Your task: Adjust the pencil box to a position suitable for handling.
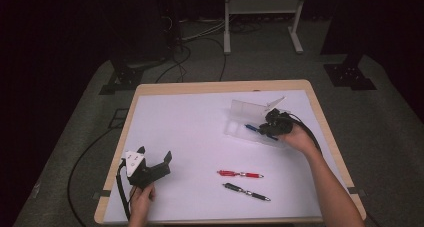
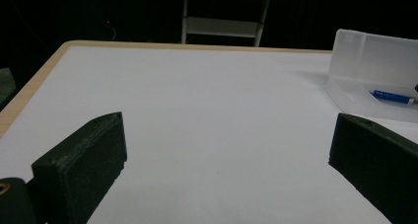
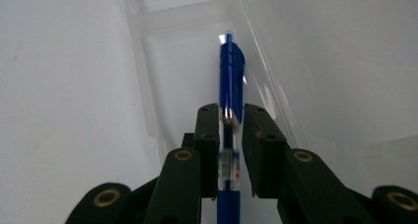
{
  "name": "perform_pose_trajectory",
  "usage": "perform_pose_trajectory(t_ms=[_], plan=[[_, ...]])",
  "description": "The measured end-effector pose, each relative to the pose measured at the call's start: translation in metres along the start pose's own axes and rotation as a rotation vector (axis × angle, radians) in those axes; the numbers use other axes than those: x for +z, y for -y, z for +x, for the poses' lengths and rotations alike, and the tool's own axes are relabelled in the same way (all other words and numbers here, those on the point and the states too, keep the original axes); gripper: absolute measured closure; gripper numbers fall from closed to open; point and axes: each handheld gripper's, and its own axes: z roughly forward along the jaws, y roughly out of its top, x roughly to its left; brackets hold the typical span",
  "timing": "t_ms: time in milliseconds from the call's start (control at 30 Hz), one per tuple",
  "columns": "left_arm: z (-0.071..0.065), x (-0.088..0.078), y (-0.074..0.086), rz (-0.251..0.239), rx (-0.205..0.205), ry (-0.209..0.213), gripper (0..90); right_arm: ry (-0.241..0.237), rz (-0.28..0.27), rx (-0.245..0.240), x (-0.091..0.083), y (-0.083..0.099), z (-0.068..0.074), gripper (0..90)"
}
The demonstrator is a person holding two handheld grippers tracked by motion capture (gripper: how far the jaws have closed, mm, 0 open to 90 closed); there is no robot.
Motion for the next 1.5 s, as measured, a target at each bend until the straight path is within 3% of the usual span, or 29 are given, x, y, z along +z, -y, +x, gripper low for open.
perform_pose_trajectory(t_ms=[267,567,700,967,1500], plan=[[0.0,0.0,0.0,-0.001,0.001,0.0,0.3,-0.019,-0.039,-0.011,-0.013,0.0,0.007,68.7],[-0.002,0.0,0.0,-0.002,0.013,-0.005,0.4,-0.112,-0.13,-0.053,-0.042,0.001,0.031,65.5],[-0.002,0.0,0.0,0.002,0.014,-0.005,0.3,-0.139,-0.145,-0.079,-0.044,0.003,0.042,61.8],[-0.001,0.0,0.0,-0.001,0.001,-0.001,0.4,-0.195,-0.145,-0.074,-0.047,0.01,0.061,49.8],[-0.002,0.0,0.0,0.005,0.012,-0.007,0.4,-0.224,-0.172,-0.126,-0.05,0.022,0.101,35.0]])
